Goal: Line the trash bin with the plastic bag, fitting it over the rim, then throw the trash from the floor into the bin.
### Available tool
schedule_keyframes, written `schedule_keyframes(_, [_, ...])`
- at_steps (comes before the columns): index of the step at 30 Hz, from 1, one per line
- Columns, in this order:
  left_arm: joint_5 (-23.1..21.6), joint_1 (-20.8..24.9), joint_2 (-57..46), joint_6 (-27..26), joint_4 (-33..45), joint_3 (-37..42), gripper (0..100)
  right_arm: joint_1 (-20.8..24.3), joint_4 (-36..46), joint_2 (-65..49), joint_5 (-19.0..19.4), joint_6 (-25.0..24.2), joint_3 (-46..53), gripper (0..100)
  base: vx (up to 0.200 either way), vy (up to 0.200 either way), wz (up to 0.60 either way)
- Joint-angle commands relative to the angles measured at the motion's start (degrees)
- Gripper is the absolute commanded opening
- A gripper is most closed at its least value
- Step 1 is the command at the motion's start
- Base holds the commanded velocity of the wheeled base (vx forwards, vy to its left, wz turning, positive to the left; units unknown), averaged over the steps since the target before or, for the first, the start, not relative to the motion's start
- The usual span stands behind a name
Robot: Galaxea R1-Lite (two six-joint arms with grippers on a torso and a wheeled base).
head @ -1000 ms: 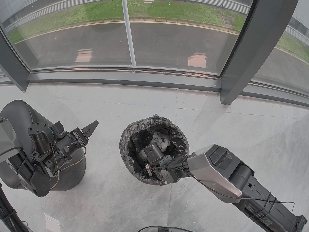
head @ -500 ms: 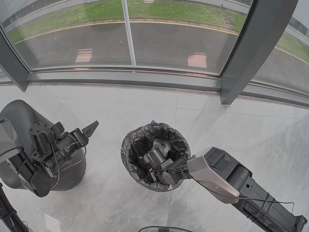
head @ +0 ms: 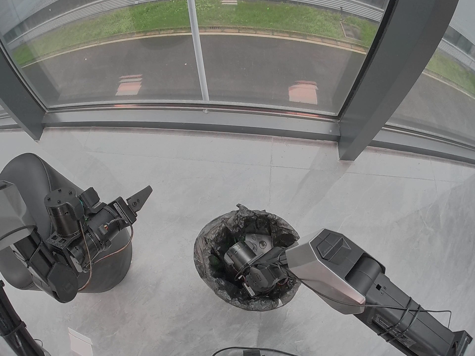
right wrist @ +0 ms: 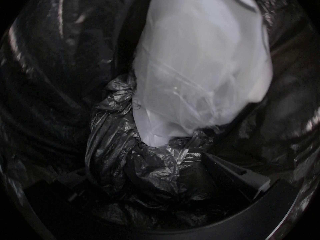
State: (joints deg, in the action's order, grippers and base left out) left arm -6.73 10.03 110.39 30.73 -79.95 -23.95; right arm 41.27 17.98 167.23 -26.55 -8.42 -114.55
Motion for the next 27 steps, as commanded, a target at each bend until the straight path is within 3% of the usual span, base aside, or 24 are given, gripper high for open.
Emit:
schedule_keyframes(1, [0.0,0.3,0.1,0.0,0.0,0.0,100,0.4,0.7,1.7,-1.8,0.5,0.0,100,0.000,0.000,0.00])
schedule_keyframes(3, [0.0,0.5,0.2,0.0,0.0,0.0,100,0.4,-2.7,0.7,-3.9,1.0,0.0,100,0.000,0.000,0.00])
schedule_keyframes(13, [0.1,0.6,0.1,0.0,0.0,0.1,100,0.0,-13.4,0.2,-4.5,7.5,0.0,100,0.000,0.000,0.00])
schedule_keyframes(27, [0.0,0.6,0.1,-0.1,-0.1,0.4,100,0.0,-16.2,-4.1,-4.6,10.6,0.0,100,0.000,0.000,0.00])
